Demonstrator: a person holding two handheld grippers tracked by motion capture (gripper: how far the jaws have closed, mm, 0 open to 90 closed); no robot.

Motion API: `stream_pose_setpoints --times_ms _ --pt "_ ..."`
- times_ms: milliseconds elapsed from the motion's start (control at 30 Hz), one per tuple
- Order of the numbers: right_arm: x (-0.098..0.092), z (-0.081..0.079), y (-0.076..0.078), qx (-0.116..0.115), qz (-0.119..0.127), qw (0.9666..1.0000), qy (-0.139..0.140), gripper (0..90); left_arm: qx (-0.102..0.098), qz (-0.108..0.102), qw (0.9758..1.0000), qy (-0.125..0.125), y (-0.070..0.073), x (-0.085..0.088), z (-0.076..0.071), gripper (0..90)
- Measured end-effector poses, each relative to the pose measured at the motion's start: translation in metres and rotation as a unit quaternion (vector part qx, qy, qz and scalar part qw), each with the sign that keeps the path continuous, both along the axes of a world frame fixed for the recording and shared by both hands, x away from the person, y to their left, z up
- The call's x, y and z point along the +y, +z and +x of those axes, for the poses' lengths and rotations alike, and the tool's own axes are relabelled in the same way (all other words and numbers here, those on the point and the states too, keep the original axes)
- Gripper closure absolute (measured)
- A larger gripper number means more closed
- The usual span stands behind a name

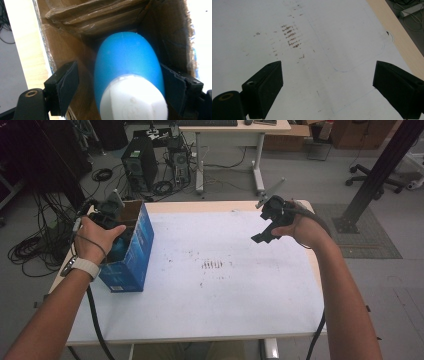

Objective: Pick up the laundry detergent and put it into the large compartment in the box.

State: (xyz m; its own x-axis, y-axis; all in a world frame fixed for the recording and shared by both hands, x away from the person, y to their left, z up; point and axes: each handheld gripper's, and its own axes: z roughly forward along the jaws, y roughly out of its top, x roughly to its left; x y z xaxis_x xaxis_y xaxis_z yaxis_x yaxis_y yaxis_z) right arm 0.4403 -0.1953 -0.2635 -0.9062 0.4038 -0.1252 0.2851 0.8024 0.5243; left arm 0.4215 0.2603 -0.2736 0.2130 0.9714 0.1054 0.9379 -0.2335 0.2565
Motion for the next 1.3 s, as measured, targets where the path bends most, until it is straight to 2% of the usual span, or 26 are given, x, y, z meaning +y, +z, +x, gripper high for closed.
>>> stream_pose_setpoints --times_ms 667,933,1300 --pt "-0.001 -0.003 0.0 -0.001 0.005 1.0 -0.001 9.2 -0.012 -0.001 0.9999 -0.001 0.007 0.0 -0.004 18.5" --pt "-0.003 -0.004 0.0 -0.002 0.008 1.0 -0.002 9.2 -0.014 0.0 0.9999 -0.003 0.011 -0.002 -0.004 14.2" --pt "-0.005 -0.005 0.001 -0.002 0.008 1.0 -0.004 9.2 -0.008 -0.006 0.9999 -0.009 0.017 -0.001 -0.007 11.4"
